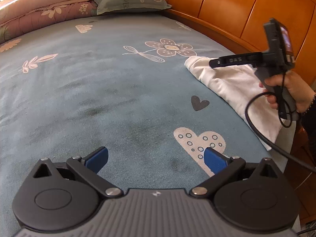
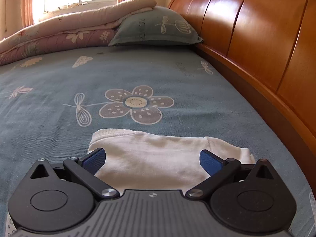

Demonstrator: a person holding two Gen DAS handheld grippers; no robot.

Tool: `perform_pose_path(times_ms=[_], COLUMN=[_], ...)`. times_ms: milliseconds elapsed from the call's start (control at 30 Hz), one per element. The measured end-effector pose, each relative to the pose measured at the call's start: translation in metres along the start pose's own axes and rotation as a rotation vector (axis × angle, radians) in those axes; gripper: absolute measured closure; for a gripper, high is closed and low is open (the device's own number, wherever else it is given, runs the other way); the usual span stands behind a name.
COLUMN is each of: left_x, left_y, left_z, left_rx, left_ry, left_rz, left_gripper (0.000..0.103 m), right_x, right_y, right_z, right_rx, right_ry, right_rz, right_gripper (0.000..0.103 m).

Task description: Fold clothes

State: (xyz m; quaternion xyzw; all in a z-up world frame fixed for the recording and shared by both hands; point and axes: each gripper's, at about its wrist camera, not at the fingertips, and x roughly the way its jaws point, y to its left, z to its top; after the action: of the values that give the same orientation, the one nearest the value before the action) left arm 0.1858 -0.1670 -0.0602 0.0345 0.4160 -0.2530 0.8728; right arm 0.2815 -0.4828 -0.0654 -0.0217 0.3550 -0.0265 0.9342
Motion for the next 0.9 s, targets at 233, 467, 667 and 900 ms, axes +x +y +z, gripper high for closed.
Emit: perform_pose_path(times_ms=[233, 467, 667, 900], left_x=[-0.019, -0.028, -0.037, -0.046], left_y=[0.009, 0.002, -0.015, -0.019], left_z=[-0.003, -0.008, -0.012, -0.012], left_rx=[-0.011, -0.017, 0.027, -0.002], left_ry=[-0.031, -0.041, -0.041, -0.047], left_rz=[0.033, 0.009, -0.016, -0.013], left_gripper=[0.001, 0.001, 0.001, 0.001], right_x=[0.007, -0.084, -0.1, -0.132], right_y=[-0.009, -0.028, -0.043, -0.064], right_z=[0.005, -0.057, -0.11, -0.113], right_rx=[0.088, 0.121, 0.152, 0.401], right_ry=[0.021, -0.118, -0.049, -0.129], right_rz=[0.041, 0.161, 0.076, 0.198], right_gripper=[0.0, 0.0, 0.0, 0.0])
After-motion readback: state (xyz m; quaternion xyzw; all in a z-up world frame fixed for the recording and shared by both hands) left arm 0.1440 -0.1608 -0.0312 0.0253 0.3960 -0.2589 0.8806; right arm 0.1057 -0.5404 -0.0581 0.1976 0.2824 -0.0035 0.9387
